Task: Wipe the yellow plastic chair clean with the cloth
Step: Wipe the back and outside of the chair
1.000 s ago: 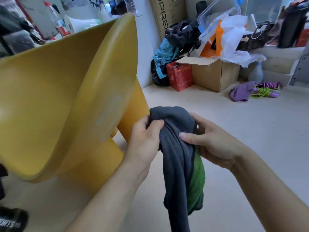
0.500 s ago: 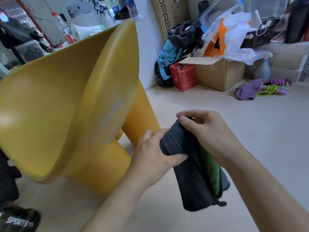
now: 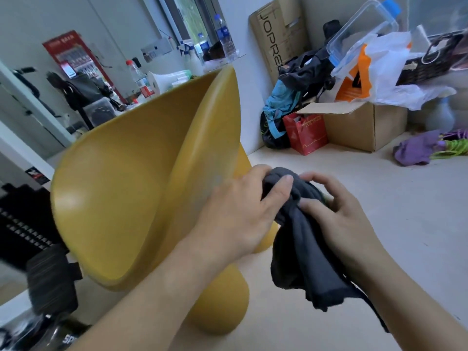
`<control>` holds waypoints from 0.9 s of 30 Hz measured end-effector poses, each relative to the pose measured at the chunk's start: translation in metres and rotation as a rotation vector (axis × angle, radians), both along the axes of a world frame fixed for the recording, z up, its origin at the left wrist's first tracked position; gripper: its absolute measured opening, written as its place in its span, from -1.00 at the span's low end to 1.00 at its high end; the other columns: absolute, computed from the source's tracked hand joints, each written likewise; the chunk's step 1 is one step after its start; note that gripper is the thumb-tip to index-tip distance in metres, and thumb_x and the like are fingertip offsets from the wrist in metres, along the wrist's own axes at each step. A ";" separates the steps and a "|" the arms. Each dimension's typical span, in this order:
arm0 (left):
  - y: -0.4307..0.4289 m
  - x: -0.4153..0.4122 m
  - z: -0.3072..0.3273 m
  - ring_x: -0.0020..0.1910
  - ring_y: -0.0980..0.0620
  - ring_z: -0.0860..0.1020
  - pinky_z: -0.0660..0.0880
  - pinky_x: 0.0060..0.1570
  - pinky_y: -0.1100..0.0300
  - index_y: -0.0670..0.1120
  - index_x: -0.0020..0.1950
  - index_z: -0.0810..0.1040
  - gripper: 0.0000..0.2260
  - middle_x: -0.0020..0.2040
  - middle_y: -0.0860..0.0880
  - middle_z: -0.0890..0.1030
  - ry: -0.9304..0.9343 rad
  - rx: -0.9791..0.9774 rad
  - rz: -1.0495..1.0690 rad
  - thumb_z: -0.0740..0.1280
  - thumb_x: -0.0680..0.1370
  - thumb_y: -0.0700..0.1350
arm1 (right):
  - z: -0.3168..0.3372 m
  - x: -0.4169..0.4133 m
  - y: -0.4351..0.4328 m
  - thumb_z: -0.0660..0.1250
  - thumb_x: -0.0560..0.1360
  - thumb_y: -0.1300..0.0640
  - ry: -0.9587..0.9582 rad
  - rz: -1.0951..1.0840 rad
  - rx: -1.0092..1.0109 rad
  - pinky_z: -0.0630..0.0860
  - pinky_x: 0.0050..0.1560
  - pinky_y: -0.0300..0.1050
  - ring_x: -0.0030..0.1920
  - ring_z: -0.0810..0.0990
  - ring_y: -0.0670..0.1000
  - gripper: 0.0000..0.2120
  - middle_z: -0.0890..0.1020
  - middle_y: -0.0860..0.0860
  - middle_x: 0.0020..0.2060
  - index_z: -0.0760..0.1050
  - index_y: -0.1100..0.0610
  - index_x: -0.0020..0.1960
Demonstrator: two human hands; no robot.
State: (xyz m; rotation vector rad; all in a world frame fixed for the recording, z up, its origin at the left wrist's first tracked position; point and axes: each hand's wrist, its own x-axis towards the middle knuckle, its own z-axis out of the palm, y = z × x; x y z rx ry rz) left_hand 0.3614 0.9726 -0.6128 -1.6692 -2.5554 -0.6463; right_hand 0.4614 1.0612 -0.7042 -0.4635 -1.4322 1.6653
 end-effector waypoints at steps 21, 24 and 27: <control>-0.022 -0.106 0.054 -0.20 0.01 0.58 0.50 -0.16 0.11 0.24 0.35 0.37 -0.60 -0.26 0.05 0.62 -0.040 0.182 -0.067 0.14 0.52 0.24 | 0.117 -0.176 0.040 0.22 0.57 0.06 0.353 -0.542 0.000 0.33 0.32 -0.33 0.30 0.44 -0.10 -0.63 0.53 -0.03 0.26 0.47 0.14 0.33; 0.012 -0.098 0.047 0.15 -0.06 0.55 0.45 0.16 0.05 0.15 0.51 0.11 -0.43 0.17 0.01 0.61 0.042 0.202 -0.050 0.18 0.55 0.22 | 0.066 -0.187 0.027 0.15 0.64 0.21 0.452 -0.533 -0.149 0.31 0.35 -0.30 0.36 0.41 -0.10 -0.70 0.47 -0.03 0.30 0.39 0.10 0.36; 0.022 -0.099 0.039 0.24 -0.05 0.49 0.39 0.27 0.05 0.12 0.55 0.03 -0.42 0.25 0.07 0.54 0.068 0.227 -0.020 0.20 0.59 0.10 | 0.016 -0.213 0.027 0.13 0.65 0.14 0.238 -0.374 -0.372 0.30 0.28 -0.31 0.31 0.40 -0.10 -0.66 0.47 -0.06 0.27 0.37 0.09 0.42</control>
